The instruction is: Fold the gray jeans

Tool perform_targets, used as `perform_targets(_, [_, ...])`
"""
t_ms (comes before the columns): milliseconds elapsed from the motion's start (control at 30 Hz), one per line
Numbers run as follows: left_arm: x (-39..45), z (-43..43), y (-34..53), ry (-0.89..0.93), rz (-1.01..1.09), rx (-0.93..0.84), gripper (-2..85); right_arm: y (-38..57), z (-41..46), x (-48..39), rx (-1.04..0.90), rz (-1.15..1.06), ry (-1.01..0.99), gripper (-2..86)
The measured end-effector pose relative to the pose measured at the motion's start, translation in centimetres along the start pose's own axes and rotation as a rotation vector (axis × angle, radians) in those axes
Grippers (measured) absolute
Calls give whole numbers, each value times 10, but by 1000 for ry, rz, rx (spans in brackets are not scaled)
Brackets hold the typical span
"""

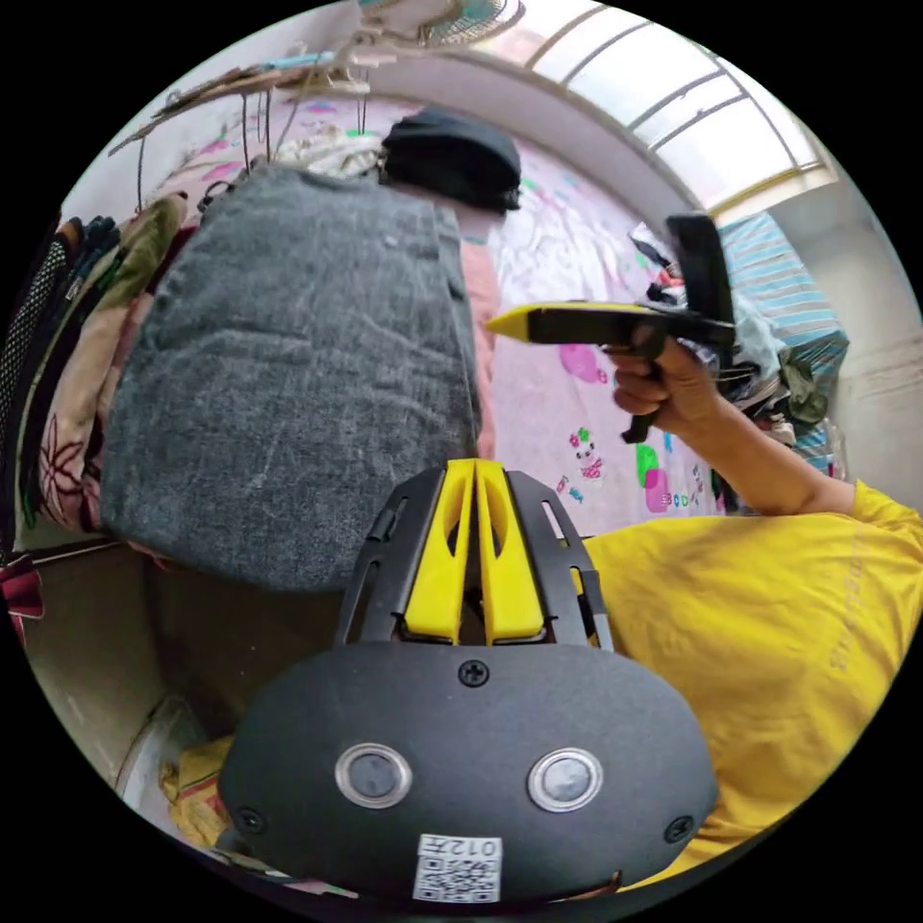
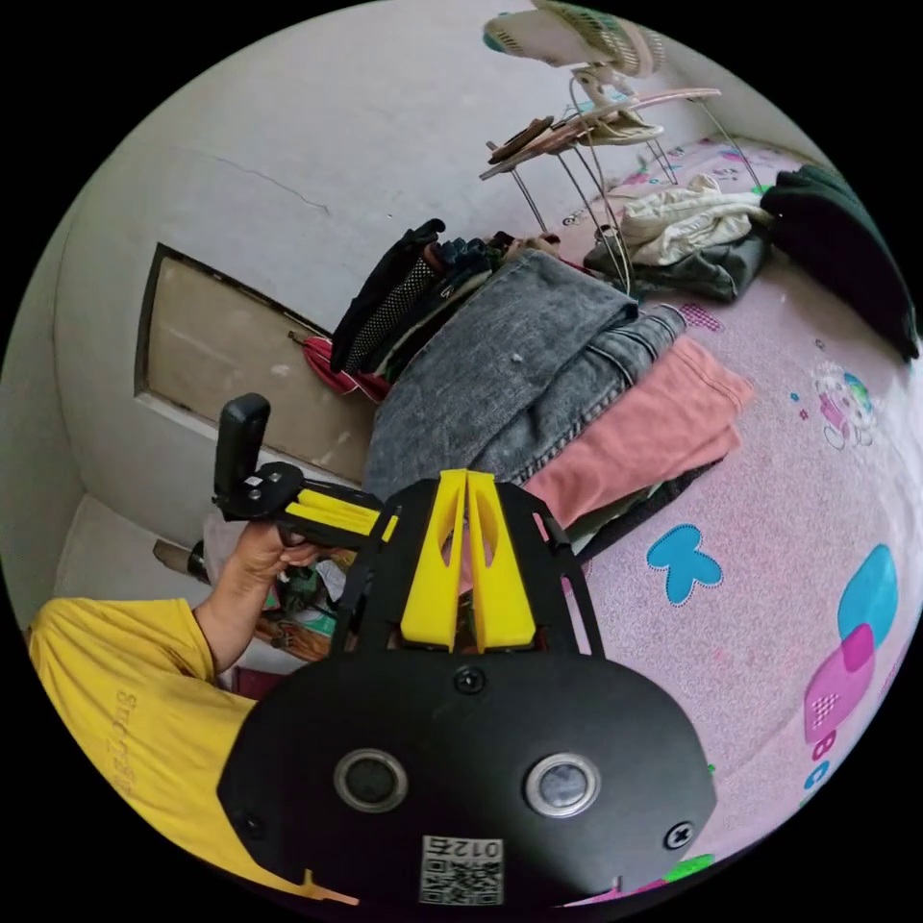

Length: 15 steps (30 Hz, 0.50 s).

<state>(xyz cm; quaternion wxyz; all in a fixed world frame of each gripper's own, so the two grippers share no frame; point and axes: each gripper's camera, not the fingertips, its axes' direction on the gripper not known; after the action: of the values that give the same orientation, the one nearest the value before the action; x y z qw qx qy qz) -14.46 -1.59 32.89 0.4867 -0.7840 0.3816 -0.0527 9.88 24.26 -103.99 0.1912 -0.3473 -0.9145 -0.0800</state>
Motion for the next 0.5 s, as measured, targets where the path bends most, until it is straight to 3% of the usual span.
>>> perform_targets(167, [-67, 46, 36, 88, -23, 85, 5, 60, -52, -12, 74, 17, 54, 0])
perform_targets(267, [-100, 72, 57, 16, 4, 132, 4, 106, -85, -14, 123, 64, 101, 0])
perform_targets(400, [-169, 166, 76, -59, 0, -7, 5, 181, -126, -22, 170, 149, 168, 0])
perform_targets(500, [-199, 193, 109, -113, 15, 94, 4, 242, -160, -36, 199, 189, 275, 0])
